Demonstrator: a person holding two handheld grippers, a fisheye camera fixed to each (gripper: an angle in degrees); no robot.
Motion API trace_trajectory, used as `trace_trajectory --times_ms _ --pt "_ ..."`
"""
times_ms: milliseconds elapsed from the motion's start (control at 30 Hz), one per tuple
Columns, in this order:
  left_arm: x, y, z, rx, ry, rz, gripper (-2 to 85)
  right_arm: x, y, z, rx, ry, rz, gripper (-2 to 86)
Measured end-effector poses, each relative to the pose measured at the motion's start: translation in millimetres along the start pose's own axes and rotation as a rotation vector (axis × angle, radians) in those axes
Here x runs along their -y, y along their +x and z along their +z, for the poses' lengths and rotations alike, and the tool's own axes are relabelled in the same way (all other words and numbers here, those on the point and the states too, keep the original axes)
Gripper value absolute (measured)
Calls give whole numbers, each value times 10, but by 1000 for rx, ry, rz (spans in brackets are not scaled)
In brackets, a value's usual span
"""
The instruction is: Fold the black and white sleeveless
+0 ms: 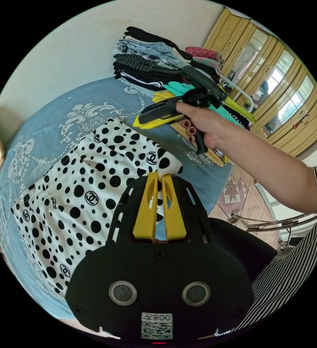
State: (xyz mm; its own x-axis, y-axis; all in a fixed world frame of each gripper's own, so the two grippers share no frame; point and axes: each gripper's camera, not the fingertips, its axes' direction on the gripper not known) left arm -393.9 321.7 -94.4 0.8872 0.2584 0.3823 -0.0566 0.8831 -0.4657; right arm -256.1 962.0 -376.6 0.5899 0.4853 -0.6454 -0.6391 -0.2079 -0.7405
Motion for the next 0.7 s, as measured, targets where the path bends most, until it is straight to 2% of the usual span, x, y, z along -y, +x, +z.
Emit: trace_trajectory --times_ms 233,700 --pt "-4 81 199 -38 -13 11 12 367 -131 402 -76 -40 -2 75" --pt "27 33 -6 -81 -2 8 13 861 -520 1028 12 -63 -39 32"
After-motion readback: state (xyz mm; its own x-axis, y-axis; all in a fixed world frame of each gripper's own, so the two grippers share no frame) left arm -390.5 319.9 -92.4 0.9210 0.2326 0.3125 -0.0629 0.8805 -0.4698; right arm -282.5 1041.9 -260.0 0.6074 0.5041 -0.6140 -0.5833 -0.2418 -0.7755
